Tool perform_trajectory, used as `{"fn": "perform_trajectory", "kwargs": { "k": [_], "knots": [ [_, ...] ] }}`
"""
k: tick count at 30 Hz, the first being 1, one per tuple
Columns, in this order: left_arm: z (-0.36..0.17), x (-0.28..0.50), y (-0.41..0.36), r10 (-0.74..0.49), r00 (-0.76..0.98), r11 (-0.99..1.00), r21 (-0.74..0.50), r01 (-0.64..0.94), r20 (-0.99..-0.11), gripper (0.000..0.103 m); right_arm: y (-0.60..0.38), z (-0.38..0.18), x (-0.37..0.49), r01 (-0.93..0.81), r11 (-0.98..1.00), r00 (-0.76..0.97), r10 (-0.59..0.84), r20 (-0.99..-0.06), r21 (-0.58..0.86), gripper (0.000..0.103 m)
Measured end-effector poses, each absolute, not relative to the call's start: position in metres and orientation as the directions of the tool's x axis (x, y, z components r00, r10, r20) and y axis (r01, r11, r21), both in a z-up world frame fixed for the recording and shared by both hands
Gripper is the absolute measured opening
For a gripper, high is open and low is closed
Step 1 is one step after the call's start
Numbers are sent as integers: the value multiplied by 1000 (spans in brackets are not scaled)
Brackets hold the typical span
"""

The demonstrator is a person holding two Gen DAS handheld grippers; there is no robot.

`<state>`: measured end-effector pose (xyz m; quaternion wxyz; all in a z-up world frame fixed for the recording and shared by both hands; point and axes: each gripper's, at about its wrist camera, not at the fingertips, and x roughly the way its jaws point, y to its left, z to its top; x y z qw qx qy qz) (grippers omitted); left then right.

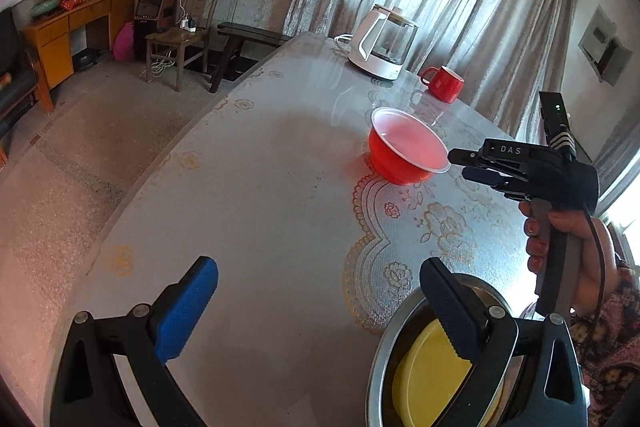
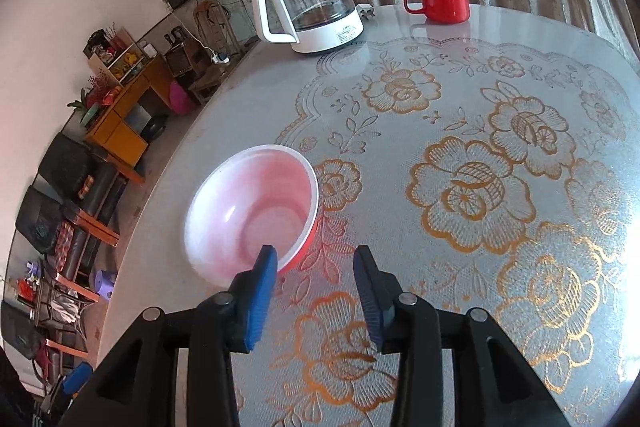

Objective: Organize plates and bowls
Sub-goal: 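Move the right tool to the red plastic bowl and close on its rim, then lift the red plastic bowl with the right tool while the left tool grips its rim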

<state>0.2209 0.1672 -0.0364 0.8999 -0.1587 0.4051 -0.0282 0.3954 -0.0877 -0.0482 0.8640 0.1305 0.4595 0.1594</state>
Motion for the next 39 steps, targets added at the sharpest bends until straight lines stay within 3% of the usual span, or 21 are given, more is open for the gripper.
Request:
{"fn": "perform_trajectory", "kwargs": {
  "k": [8, 10, 18, 29, 32, 34, 36, 39],
  "knots": [
    [-42, 244, 165, -209, 653, 942, -329, -65, -728, 102, -74, -69, 425, -133, 894, 482, 436, -760, 428, 39],
    [-40, 252, 164, -217, 649, 941, -332, -59, -730, 102, -70, -73, 427, -146, 893, 468, 442, -765, 426, 26],
    [-31, 291, 155, -275, 646, 931, -364, -5, -712, 100, -67, -77, 416, -177, 883, 444, 466, -766, 435, 10],
    [-35, 346, 125, -322, 613, 928, -370, 52, -721, 95, -67, -82, 404, -201, 887, 418, 461, -783, 415, 10],
    [-43, 359, 118, -319, 593, 933, -353, 62, -740, 73, -68, -82, 407, -206, 887, 414, 462, -784, 414, 10],
    [-50, 365, 115, -330, 564, 931, -359, 63, -757, 50, -69, -82, 407, -206, 885, 414, 465, -783, 417, 10],
    [-53, 369, 115, -356, 550, 920, -388, 63, -755, 35, -71, -83, 408, -203, 885, 413, 465, -783, 419, 11],
    [-54, 368, 111, -353, 539, 924, -376, 72, -765, 25, -72, -84, 405, -202, 885, 412, 465, -784, 419, 11]
  ]
}}
